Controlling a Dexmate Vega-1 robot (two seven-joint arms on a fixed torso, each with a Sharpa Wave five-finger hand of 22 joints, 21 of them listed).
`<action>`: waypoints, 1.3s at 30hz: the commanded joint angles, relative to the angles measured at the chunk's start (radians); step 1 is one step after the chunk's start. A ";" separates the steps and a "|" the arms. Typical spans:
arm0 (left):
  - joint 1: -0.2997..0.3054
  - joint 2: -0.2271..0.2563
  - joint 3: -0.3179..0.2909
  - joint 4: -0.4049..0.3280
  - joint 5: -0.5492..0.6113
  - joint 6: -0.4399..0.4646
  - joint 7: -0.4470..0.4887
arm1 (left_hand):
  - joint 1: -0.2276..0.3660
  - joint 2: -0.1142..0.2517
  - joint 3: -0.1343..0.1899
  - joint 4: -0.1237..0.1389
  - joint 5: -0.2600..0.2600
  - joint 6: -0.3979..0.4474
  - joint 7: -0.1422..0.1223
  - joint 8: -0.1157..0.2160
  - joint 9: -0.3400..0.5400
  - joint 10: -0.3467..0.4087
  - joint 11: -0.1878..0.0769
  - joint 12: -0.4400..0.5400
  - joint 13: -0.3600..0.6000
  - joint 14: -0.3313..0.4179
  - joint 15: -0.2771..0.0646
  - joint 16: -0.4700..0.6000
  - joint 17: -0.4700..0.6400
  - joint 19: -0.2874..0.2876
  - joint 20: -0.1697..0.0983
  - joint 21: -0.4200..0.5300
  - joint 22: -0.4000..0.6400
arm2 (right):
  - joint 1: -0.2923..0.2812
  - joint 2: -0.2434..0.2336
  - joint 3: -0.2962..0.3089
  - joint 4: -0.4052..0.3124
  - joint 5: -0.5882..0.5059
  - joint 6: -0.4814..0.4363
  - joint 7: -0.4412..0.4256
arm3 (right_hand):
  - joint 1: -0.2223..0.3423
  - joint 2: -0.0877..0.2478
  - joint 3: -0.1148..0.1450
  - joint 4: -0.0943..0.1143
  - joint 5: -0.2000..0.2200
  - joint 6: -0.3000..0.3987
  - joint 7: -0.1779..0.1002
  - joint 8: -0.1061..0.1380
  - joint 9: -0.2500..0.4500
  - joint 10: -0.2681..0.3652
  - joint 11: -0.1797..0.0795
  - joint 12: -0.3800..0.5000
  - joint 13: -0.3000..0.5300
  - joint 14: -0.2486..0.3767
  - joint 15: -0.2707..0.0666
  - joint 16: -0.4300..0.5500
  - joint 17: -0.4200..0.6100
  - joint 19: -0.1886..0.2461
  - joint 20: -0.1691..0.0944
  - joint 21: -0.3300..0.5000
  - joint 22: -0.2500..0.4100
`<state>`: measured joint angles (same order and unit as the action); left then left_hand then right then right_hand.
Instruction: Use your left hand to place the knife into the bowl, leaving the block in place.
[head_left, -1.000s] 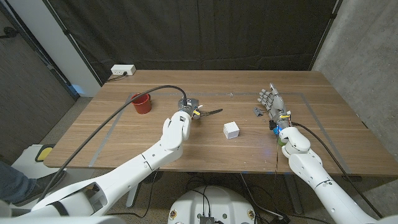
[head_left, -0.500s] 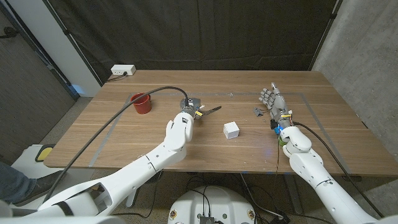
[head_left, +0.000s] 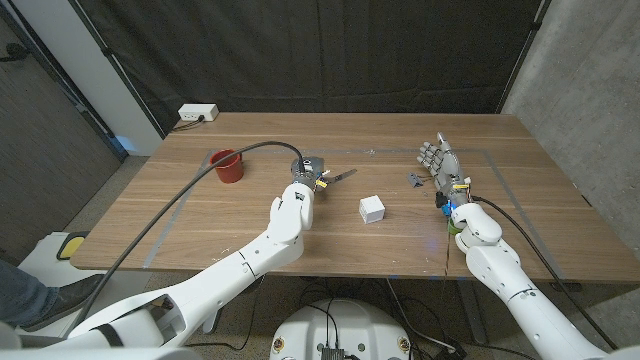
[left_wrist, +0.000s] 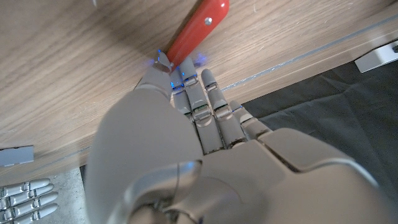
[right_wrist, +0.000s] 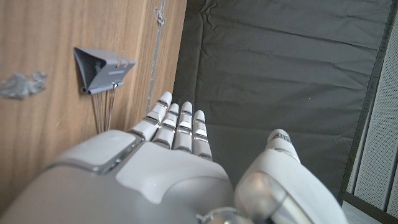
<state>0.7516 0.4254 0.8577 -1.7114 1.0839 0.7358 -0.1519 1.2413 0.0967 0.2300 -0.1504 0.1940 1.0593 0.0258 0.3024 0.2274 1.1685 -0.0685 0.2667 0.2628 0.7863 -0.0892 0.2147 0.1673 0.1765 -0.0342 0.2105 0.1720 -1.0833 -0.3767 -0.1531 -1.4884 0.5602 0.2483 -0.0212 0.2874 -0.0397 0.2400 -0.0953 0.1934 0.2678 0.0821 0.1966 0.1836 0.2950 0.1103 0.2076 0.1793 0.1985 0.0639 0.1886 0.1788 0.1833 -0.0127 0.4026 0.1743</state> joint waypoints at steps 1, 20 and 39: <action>-0.001 0.016 -0.003 -0.015 -0.058 -0.012 0.091 | 0.034 0.024 0.010 0.002 0.006 0.040 0.047 0.004 0.004 0.054 -0.046 0.010 0.007 0.018 -0.075 -0.004 0.004 0.002 -0.050 -0.003 -0.001 | -0.010 -0.002 0.001 -0.015 0.000 -0.009 -0.005 | -0.001 0.005 0.001 -0.004 0.001 0.006 -0.004 -0.002 0.004 0.007 -0.001 0.002 0.004 0.007 0.005 0.001 0.003 0.003 0.009 -0.006 0.005; 0.052 0.045 -0.072 -0.099 -0.101 -0.008 0.206 | 0.031 0.022 0.013 0.013 0.003 0.044 0.045 0.004 0.002 0.058 -0.054 0.016 0.030 0.058 -0.056 -0.005 0.004 0.020 -0.056 -0.005 -0.002 | -0.014 -0.007 0.000 -0.033 -0.005 -0.007 -0.007 | -0.001 0.007 0.001 -0.005 0.001 0.007 -0.001 -0.002 0.005 0.006 -0.002 0.002 0.004 0.007 0.004 0.001 0.003 0.005 0.010 -0.012 0.005; 0.208 0.108 -0.283 -0.192 -0.309 -0.202 0.512 | 0.025 0.017 0.017 0.023 0.002 0.040 0.025 0.001 0.002 0.047 -0.072 0.013 0.053 0.067 -0.078 -0.018 0.004 0.007 -0.054 -0.017 -0.001 | 0.002 0.003 -0.019 -0.014 -0.007 0.003 0.014 | -0.002 0.008 0.000 -0.006 0.001 0.008 -0.001 -0.002 0.005 0.006 -0.003 0.002 0.004 0.008 0.006 0.001 0.003 0.006 0.011 -0.018 0.006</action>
<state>0.8684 0.5023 0.6990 -1.8570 0.8842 0.6400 0.1763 1.2453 0.0927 0.2394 -0.1403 0.1937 1.0648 0.0306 0.3011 0.2252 1.1608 -0.0761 0.2775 0.3097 0.8468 -0.1070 0.1993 0.1674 0.1875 -0.0374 0.1958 0.1675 -1.0926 -0.3808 -0.1590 -1.5162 0.5552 0.2459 -0.0207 0.2874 -0.0397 0.2401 -0.0952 0.1934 0.2678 0.0821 0.1966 0.1835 0.2951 0.1103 0.2076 0.1793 0.1985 0.0639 0.1886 0.1789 0.1870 -0.0089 0.3884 0.1743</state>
